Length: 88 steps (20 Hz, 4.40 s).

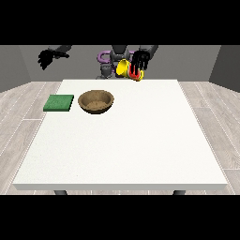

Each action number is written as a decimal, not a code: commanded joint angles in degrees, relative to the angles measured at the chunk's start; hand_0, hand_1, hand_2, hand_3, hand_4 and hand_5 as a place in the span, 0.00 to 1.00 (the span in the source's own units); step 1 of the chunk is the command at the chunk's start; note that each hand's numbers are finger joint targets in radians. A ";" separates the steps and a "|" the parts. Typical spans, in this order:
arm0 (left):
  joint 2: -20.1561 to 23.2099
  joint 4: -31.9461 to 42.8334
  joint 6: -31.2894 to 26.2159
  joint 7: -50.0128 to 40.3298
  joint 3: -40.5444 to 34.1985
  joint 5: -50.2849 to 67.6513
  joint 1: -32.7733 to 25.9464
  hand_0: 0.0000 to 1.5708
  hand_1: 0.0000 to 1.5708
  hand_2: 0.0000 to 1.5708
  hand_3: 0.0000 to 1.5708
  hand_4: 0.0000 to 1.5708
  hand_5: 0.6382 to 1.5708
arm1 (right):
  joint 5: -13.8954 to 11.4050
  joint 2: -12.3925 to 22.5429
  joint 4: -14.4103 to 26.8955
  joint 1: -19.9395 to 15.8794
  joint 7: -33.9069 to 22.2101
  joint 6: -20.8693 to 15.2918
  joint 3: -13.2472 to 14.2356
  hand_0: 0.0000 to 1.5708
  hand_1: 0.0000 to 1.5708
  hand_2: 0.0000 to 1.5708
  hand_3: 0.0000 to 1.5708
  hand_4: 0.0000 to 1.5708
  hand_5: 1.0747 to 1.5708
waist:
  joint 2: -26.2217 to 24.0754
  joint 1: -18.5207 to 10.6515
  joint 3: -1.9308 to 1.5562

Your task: Pick the cup and pour the ball into the bowl, then pick the bowl and place it on the pad

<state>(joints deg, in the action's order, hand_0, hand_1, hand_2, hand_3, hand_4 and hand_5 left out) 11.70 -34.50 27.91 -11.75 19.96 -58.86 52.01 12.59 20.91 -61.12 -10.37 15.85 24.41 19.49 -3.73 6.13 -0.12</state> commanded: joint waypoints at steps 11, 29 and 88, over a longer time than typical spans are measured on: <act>-9.04 6.39 -16.51 -10.46 24.67 -29.40 7.52 0.97 0.97 1.00 1.00 0.96 0.63 | 1.08 2.00 4.31 -2.08 0.19 3.47 0.60 0.00 0.00 0.00 0.00 0.00 1.00 | -1.08 1.62 0.00; -8.41 -5.88 -7.07 -10.27 -0.07 -10.74 1.75 0.82 0.82 1.00 1.00 1.00 0.56 | 0.62 -0.47 4.36 -1.36 -2.60 -3.60 1.70 0.00 0.00 0.00 0.00 0.14 0.99 | 0.62 -8.02 0.78; -3.84 -35.20 -27.19 26.91 -21.08 56.73 -30.73 0.00 0.00 0.00 0.00 0.62 0.84 | -19.02 -5.33 29.71 -22.99 -14.61 -49.39 -9.88 1.00 1.00 1.00 0.60 0.54 0.98 | 7.80 -16.55 0.30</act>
<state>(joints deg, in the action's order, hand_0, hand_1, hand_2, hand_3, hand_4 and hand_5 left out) 7.57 -74.50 0.88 12.65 1.07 -3.08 23.57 -3.77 16.78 -31.29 -30.81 12.29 -22.55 12.91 8.37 -13.41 1.00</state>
